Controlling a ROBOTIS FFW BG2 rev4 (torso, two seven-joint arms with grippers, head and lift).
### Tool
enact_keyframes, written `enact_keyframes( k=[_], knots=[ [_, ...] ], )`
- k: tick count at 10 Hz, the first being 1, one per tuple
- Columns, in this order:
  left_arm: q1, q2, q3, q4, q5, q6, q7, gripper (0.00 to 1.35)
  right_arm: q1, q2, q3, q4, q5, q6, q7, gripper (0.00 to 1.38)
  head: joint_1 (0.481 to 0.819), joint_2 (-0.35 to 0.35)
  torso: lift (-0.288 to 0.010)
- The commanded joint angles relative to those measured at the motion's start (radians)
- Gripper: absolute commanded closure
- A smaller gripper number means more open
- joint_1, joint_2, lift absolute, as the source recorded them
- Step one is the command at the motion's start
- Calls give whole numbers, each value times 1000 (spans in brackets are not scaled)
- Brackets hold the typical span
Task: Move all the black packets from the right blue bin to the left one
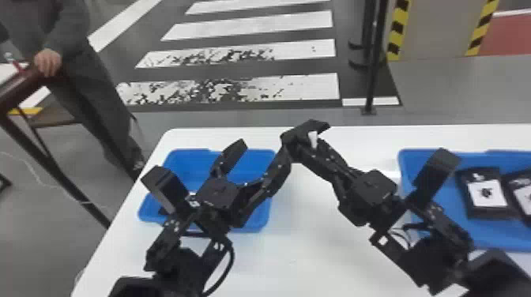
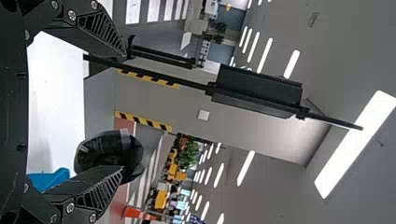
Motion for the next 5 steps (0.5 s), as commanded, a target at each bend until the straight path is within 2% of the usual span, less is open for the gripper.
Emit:
enact_keyframes(
  k=[1, 5],
  knots=[
    [-1, -1, 5, 8, 10, -29, 1, 174, 5, 0, 8, 0, -12, 2, 0, 1280, 695, 217, -140],
    [-1, 2, -29, 5, 50, -51, -2, 174, 0, 0, 16, 12, -34, 22, -1, 1280, 695, 234, -140]
  ],
)
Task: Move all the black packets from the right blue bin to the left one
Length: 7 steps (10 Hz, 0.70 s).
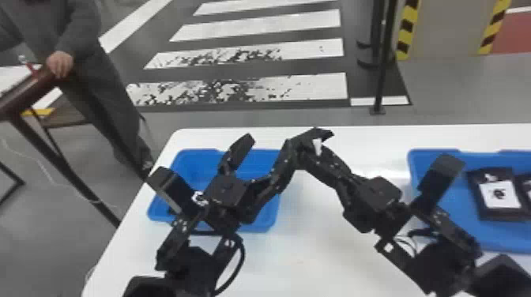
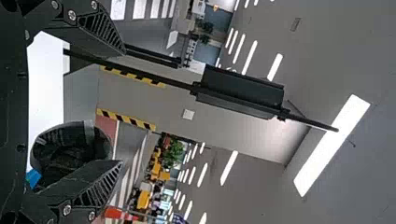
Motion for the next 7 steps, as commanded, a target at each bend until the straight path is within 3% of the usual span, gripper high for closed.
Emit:
enact_keyframes(
  k=[1, 3, 7],
  knots=[
    [0, 5, -23, -7, 33, -8, -10, 174, -4, 0, -1, 19, -16, 0, -2, 1280, 695, 226, -140],
    [0, 10, -59, -19, 49, 12, -15, 174, -9, 0, -3, 24, -26, 0, -3, 1280, 695, 206, -140],
    [-3, 8, -51, -19, 25, 41, -12, 170, -14, 2, 17, 14, -28, 17, -3, 1280, 695, 186, -140]
  ],
)
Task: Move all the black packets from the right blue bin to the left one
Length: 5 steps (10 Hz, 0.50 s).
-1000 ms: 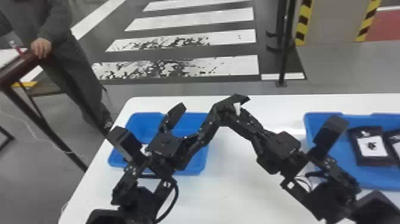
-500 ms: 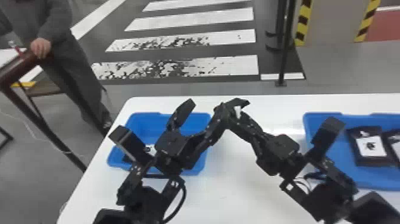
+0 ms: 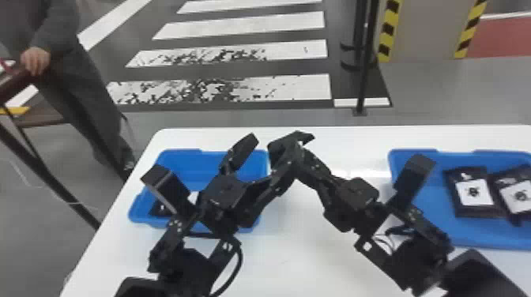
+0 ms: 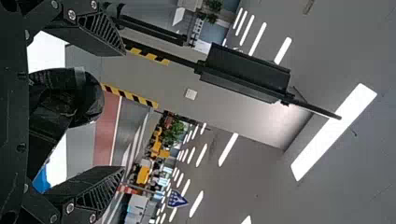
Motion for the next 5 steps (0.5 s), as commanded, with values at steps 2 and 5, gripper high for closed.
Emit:
enact_keyframes(
  k=[2, 5],
  knots=[
    [0, -2, 6, 5, -18, 4, 4, 176, 1, -1, 8, -9, -8, 6, 0, 1280, 695, 195, -140],
    [0, -5, 14, 12, -26, 1, 15, 490, -1, -1, 20, -27, -18, 16, 2, 1280, 695, 206, -140]
  ],
)
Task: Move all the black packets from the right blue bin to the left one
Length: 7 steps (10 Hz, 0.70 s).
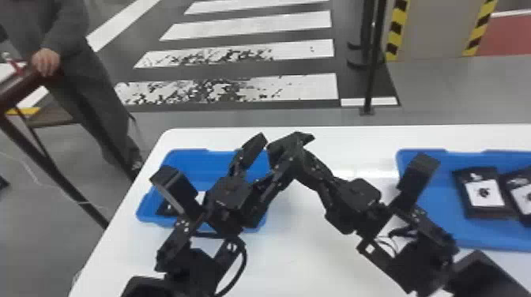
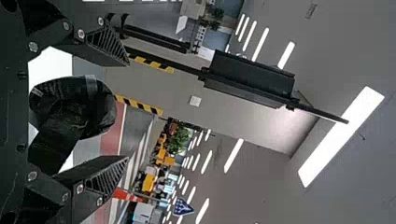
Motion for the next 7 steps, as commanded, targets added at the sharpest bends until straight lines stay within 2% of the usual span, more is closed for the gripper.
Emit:
enact_keyframes(
  k=[1, 2, 3, 4, 7],
  knots=[
    [5, -1, 0, 6, 9, -14, 7, 568, 0, 0, 3, 0, -4, 3, 0, 1280, 695, 213, -140],
    [7, -1, -4, 6, 29, -24, 21, 700, 0, 0, 3, -2, -4, 5, 0, 1280, 695, 218, -140],
    [20, -2, -12, 6, 49, -73, 45, 1061, 0, 0, 3, -2, -8, 8, 0, 1280, 695, 221, -140],
    [27, -6, -12, 6, 67, -58, 56, 1205, 0, 0, 3, -2, -12, 10, 0, 1280, 695, 227, -140],
    [20, -4, -16, 6, 1, -36, 41, 1211, -17, 2, 3, 3, -24, 10, -1, 1280, 695, 226, -140]
  ],
)
